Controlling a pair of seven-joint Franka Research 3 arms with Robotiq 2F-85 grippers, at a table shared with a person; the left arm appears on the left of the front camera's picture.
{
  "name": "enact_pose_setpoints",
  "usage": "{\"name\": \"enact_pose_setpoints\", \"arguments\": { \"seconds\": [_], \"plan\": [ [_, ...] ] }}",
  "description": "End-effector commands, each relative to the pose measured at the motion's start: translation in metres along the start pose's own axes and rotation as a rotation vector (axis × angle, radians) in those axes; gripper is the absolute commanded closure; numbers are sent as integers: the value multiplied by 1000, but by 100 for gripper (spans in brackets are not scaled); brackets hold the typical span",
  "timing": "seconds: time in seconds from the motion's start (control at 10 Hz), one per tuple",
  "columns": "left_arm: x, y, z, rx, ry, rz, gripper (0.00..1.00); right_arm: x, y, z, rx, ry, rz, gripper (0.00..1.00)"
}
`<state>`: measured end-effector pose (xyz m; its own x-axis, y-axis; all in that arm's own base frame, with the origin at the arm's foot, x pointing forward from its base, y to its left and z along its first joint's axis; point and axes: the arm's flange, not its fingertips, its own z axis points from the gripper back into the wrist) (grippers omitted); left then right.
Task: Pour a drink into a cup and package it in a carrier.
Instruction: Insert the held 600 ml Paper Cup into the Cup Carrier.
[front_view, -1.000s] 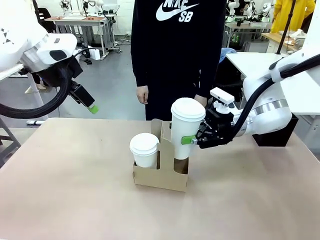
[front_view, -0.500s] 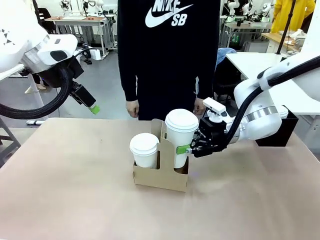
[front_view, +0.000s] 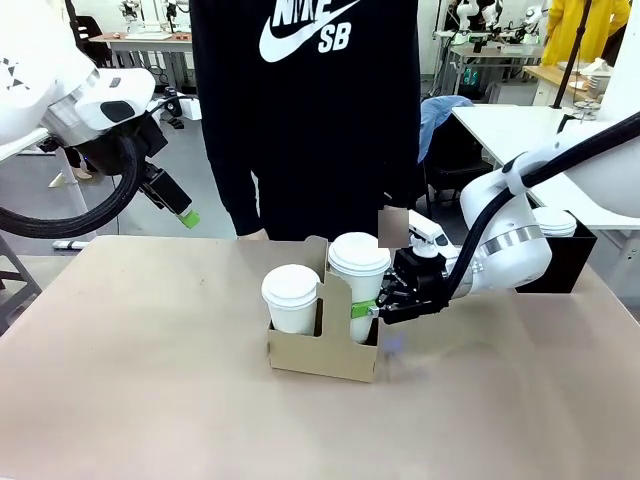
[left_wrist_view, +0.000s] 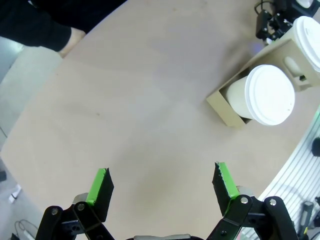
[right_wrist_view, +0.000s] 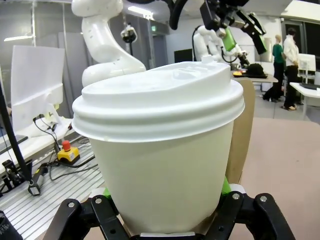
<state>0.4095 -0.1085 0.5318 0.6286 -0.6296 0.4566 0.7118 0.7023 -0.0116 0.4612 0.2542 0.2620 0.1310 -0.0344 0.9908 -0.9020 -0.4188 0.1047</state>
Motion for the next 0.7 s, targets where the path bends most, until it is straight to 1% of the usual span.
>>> {"name": "enact_pose_setpoints", "arguments": {
  "seconds": [0.0, 0.2, 0.6],
  "plan": [
    [0, 1, 3, 15, 10, -7, 0, -11, -10, 2, 16, 15, 9, 19],
    [0, 1, 3, 15, 10, -7, 0, -25, -12, 3, 33, 19, -6, 19],
    [0, 1, 3, 15, 10, -7, 0, -42, -18, 4, 65, 48, 7, 19]
  ]
}}
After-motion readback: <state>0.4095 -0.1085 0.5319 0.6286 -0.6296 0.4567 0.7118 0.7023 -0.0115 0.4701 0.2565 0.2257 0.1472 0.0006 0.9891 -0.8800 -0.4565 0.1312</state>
